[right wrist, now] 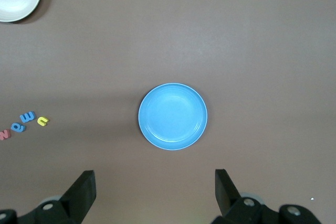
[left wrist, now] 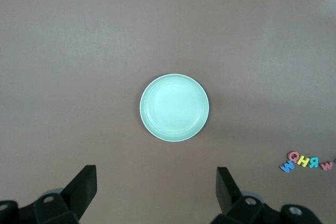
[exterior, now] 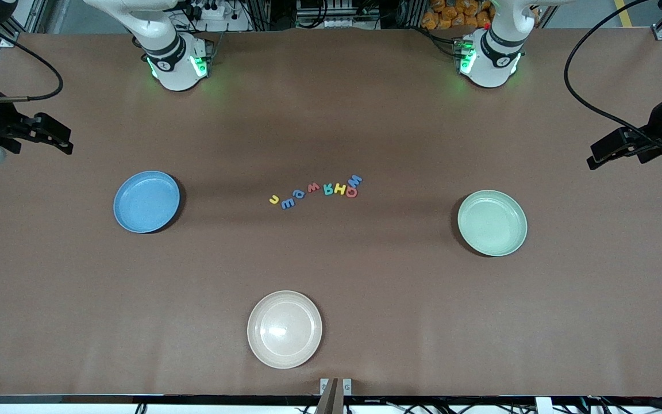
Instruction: Sort upper and lower case letters into plates
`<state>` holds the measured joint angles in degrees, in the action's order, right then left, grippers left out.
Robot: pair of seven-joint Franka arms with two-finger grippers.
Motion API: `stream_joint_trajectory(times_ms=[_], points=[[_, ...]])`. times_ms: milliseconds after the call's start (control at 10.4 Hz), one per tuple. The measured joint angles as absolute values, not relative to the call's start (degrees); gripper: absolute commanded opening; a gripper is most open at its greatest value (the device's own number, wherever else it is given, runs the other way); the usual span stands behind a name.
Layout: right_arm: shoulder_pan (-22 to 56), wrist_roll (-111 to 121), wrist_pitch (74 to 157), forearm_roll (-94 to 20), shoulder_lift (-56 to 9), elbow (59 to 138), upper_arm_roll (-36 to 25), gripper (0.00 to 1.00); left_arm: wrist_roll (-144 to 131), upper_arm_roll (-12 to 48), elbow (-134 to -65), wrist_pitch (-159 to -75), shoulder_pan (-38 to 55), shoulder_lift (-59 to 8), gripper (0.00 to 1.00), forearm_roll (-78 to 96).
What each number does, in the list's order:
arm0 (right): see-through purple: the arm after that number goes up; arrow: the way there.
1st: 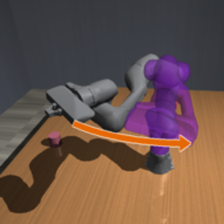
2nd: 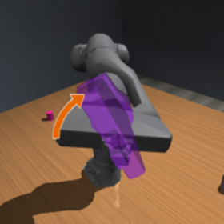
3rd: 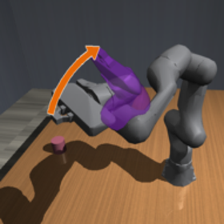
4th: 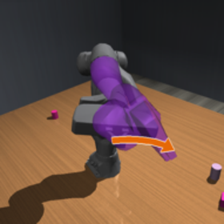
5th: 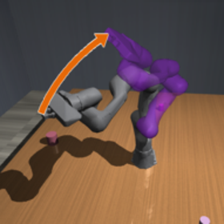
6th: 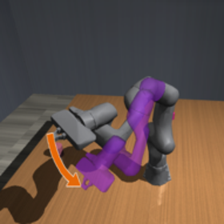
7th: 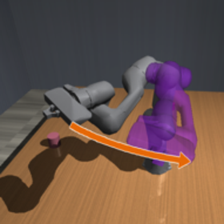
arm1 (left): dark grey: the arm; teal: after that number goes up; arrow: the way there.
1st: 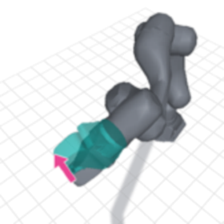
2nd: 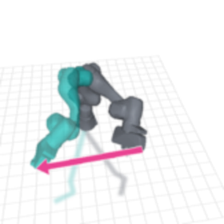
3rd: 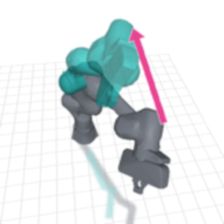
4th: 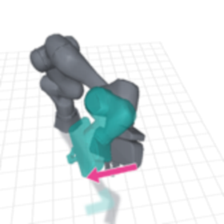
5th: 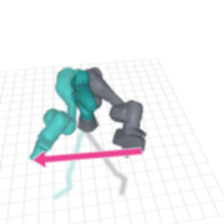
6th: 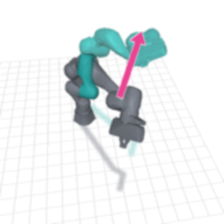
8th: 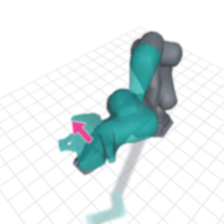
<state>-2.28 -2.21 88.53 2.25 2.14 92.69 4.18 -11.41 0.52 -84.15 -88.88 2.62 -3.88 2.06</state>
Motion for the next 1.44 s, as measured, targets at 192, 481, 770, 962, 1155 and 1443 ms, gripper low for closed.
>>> stream_joint_trajectory(times_ms=[192, 481, 770, 962, 1155, 1443], points=[[-2.22, -2.21, 88.50, 2.24, 2.14, 92.62, 4.38, 1.00, -11.41, 0.52, -84.15, -88.88, 2.63, -3.88, 1.00, 2.06], [-1.62, -2.21, 88.52, 2.27, 2.05, 91.76, 4.80, 1.00, -11.41, 0.53, -84.15, -88.88, 2.64, -3.88, 1.00, 2.06], [-1.60, -2.19, 88.61, 2.32, 1.60, 91.55, 4.81, 1.00, -11.48, 0.52, -84.15, -88.87, 2.63, -3.89, 1.00, 3.19], [-1.60, -2.19, 88.62, 2.32, 1.39, 91.37, 4.81, 1.00, -14.63, 0.84, -84.39, -88.81, 2.93, -4.30, 1.00, 4.28], [-1.60, -2.19, 88.64, 2.33, 1.28, 91.25, 4.80, 1.00, -16.33, 3.17, -84.71, -88.79, 4.61, -5.89, 1.00, 4.36], [-1.65, -2.19, 88.66, 2.33, 1.09, 91.21, 4.74, 1.00, -17.36, 5.40, -84.97, -88.82, 7.68, -9.17, 1.00, 4.36]])
